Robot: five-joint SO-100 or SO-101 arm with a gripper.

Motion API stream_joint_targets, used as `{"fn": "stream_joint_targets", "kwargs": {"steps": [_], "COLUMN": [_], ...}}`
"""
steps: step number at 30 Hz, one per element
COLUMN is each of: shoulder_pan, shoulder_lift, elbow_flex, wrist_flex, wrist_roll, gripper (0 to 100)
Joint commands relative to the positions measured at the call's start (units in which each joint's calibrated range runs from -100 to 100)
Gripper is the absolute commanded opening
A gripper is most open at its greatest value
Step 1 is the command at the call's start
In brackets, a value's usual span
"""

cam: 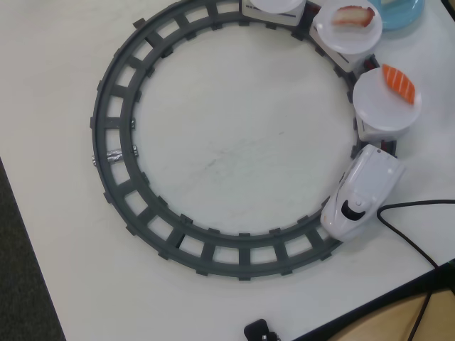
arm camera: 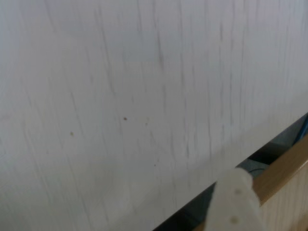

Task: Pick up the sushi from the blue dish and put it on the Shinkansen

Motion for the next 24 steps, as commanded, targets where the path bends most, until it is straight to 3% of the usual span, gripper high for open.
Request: {"fn": "stream_joint_targets", "kwargs": {"steps": [1, 24], "shoulder_pan": [-0.09, -0.36], "shoulder_lift": [0.9, 1.65], "elbow_flex": [0.02, -0.34], "wrist_flex": [1.31, 1.14], "wrist_roll": [0.5, 0.66], "gripper": [34, 34]}}
